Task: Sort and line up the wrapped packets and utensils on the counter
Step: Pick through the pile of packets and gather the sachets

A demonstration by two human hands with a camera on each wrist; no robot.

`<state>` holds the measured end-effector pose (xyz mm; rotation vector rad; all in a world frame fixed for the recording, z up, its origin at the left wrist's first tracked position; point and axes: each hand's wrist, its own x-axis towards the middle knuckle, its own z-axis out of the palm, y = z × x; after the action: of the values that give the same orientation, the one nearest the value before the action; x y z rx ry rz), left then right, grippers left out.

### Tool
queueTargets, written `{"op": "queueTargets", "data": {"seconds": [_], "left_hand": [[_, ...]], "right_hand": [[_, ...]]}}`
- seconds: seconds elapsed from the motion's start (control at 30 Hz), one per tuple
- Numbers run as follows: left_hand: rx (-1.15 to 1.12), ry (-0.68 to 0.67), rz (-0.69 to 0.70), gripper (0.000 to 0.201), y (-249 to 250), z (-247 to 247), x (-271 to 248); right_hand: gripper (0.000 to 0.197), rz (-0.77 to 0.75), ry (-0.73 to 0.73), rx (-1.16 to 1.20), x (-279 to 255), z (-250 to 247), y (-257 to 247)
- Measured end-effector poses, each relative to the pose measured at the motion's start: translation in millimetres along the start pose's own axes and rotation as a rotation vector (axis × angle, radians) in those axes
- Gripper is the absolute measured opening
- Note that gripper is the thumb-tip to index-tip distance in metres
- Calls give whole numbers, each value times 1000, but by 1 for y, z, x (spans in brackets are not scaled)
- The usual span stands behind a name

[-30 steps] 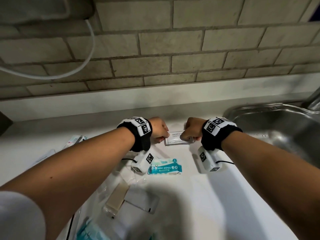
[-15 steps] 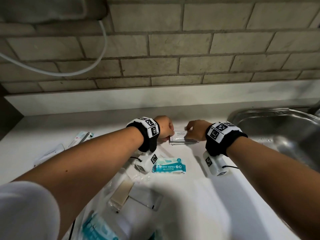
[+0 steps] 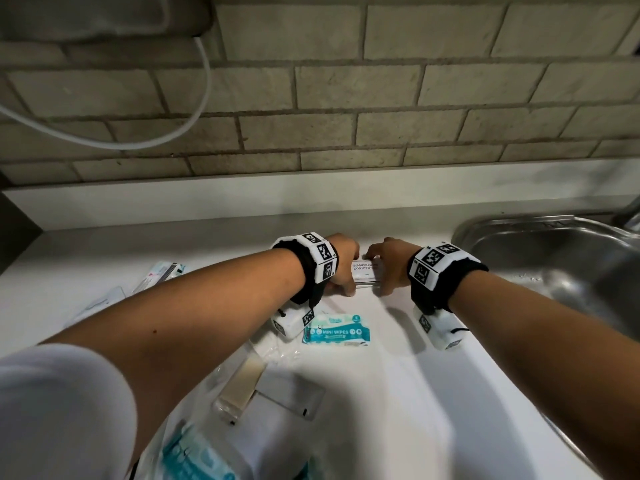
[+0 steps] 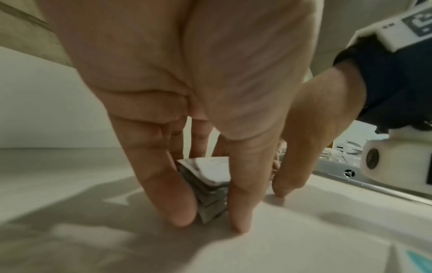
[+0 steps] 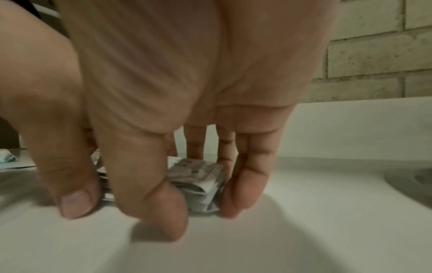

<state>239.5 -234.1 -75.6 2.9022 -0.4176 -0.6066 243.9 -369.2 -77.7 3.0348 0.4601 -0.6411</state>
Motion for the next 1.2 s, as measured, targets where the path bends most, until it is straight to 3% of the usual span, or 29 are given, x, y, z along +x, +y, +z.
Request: {"op": "queueTargets", "data": {"seconds": [0.23, 0.43, 0.9, 1.03, 1.2], "left_hand": [[17, -18, -6, 41, 5, -1, 1], [36, -16, -14, 35, 7, 2, 1], [18, -12, -6, 39, -1, 6, 5], [-50, -17, 8, 48, -5, 6, 3], [-179, -71, 1, 44, -8, 6, 3]], "right_hand": [[55, -12, 22, -53, 4, 0, -4], [53, -28, 25, -71, 5, -2, -4], [51, -19, 18, -47, 9, 1, -4], [53, -12, 26, -34, 9, 1, -1], [58, 6, 36, -52, 9, 5, -3]]}}
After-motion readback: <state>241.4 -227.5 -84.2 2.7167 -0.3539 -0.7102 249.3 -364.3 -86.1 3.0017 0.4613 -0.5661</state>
